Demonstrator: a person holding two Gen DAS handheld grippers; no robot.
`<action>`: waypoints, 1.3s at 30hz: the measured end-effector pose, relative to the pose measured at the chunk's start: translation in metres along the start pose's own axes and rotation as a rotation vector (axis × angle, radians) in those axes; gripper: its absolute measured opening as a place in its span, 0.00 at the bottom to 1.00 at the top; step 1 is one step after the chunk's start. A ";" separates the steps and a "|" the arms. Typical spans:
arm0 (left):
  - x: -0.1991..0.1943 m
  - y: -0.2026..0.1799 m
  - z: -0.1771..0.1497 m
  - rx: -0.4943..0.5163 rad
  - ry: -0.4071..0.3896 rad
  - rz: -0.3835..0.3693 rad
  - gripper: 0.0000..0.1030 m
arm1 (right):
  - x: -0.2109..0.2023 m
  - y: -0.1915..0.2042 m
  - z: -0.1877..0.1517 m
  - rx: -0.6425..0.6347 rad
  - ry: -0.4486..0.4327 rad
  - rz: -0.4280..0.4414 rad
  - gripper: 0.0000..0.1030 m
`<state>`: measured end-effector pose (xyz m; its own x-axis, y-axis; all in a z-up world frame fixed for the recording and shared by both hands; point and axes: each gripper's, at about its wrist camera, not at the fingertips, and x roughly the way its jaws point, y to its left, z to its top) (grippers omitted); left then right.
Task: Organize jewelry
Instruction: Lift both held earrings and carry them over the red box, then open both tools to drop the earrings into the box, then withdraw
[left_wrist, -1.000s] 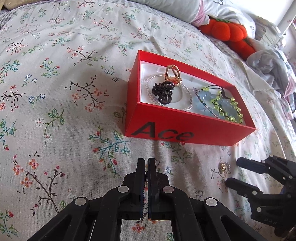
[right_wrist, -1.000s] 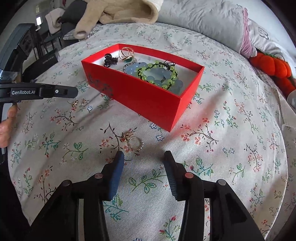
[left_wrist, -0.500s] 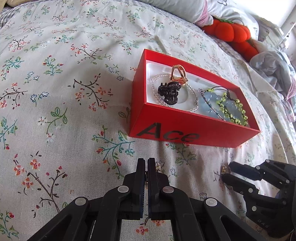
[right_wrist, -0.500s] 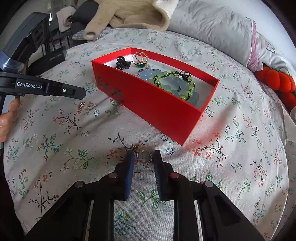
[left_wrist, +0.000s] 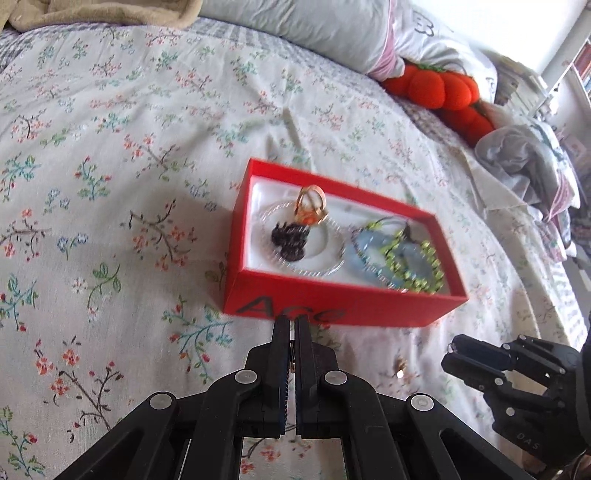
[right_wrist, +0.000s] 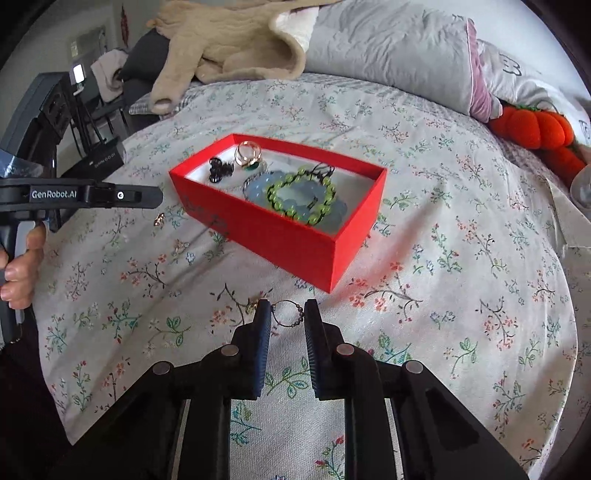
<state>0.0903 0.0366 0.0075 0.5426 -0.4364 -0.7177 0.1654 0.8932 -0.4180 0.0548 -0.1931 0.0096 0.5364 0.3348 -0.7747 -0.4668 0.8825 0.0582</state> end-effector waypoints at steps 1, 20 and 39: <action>-0.002 -0.002 0.003 -0.001 -0.008 -0.003 0.00 | -0.004 -0.001 0.005 0.013 -0.013 0.004 0.19; 0.030 -0.024 0.041 -0.051 -0.039 -0.048 0.00 | 0.011 -0.013 0.056 0.128 -0.007 -0.010 0.19; 0.015 -0.025 0.036 -0.020 -0.033 0.051 0.41 | 0.019 -0.032 0.077 0.290 -0.005 0.095 0.20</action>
<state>0.1242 0.0116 0.0269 0.5770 -0.3859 -0.7198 0.1206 0.9119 -0.3923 0.1338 -0.1893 0.0414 0.5032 0.4217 -0.7543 -0.2950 0.9042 0.3088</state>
